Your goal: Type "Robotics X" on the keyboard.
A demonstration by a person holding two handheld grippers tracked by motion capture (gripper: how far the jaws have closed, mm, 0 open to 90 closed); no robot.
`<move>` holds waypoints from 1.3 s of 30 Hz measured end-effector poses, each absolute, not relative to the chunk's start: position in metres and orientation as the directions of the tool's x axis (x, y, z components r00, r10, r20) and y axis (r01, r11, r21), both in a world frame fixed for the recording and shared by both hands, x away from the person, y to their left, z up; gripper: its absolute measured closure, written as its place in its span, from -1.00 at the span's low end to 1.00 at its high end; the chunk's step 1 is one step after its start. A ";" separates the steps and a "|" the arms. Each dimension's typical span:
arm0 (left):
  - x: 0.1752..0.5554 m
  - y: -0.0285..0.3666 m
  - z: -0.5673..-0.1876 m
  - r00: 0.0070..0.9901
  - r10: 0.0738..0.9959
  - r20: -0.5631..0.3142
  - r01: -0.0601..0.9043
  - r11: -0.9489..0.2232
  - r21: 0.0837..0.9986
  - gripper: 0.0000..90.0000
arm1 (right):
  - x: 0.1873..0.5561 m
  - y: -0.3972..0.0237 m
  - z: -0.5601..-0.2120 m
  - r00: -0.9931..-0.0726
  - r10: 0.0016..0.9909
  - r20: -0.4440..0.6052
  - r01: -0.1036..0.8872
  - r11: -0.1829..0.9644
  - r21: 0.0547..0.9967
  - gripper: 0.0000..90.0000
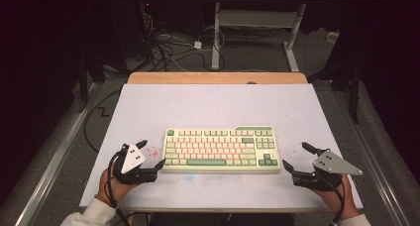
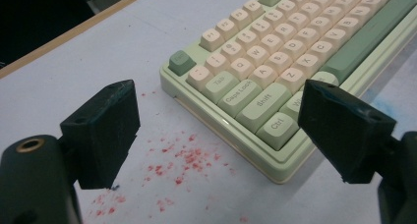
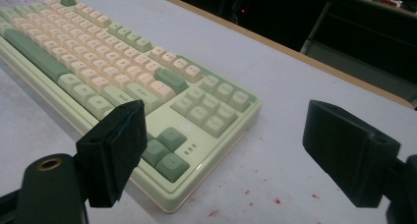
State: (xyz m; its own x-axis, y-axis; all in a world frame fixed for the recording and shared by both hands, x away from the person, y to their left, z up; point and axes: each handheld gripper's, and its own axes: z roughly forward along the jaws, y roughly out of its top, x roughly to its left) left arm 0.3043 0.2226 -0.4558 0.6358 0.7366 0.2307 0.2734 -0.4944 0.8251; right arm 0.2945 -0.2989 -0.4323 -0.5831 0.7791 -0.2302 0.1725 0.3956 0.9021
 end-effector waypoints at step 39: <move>0.297 0.225 -0.456 0.630 0.737 0.243 0.266 -0.499 0.825 -0.66 | 0.309 -0.268 -0.420 -0.660 0.713 -0.237 0.176 0.454 0.873 0.42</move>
State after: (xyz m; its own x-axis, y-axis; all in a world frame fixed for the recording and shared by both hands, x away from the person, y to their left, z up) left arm 0.2970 0.2245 -0.4558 0.6305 0.7373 0.2426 0.2658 -0.4988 0.8249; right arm 0.3094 -0.2678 -0.4202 -0.6597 0.7131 -0.2373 0.1764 0.4539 0.8734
